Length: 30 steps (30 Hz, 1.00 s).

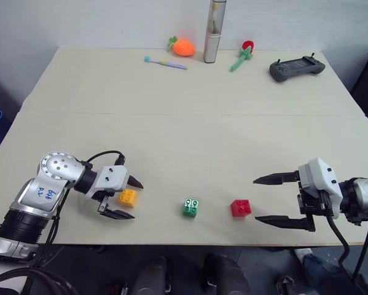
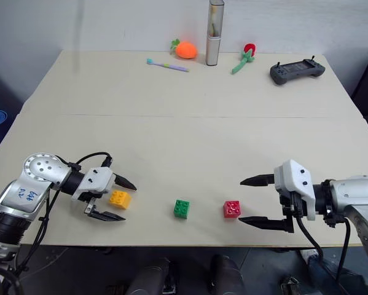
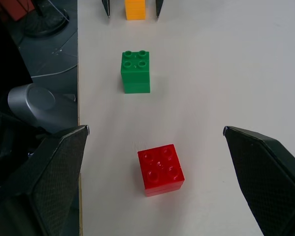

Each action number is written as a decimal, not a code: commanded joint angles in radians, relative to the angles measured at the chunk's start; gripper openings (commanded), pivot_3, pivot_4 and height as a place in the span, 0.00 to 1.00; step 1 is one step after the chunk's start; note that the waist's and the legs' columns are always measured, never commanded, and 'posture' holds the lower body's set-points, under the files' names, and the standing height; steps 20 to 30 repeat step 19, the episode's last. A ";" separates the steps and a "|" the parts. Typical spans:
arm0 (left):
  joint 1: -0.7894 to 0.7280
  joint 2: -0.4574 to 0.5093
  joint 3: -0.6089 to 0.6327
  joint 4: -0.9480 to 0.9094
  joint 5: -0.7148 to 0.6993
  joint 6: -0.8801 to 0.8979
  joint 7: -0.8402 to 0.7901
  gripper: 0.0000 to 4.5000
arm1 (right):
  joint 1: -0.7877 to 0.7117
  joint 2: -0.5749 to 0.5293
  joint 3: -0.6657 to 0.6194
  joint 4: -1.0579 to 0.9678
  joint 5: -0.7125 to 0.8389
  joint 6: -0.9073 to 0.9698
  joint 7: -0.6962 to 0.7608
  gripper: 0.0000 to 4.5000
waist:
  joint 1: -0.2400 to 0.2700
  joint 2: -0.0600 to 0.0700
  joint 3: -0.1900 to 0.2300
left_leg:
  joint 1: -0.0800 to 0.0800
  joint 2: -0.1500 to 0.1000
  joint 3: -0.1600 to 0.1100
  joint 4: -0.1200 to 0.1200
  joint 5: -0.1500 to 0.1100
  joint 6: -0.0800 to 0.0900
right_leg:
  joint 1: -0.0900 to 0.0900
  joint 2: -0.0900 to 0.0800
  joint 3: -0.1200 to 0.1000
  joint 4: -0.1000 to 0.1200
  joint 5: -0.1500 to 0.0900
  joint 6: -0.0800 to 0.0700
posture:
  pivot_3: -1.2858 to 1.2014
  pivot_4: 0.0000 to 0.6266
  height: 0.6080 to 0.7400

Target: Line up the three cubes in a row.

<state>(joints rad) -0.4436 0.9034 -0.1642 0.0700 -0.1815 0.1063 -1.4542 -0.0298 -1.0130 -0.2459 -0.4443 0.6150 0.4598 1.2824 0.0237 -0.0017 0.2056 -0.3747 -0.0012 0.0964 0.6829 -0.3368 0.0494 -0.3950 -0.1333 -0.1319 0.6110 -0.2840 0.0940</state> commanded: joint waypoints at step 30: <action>0.481 0.373 0.722 -0.248 -0.343 0.385 -0.097 0.99 | 0.117 -0.118 -0.267 0.225 0.014 -0.072 0.243 1.00 | -0.001 0.002 0.001 | 0.003 0.001 -0.001 -0.001 -0.004 -0.006 | 0.001 -0.001 0.001 -0.005 -0.001 -0.001 | 0.52 0.24 1.00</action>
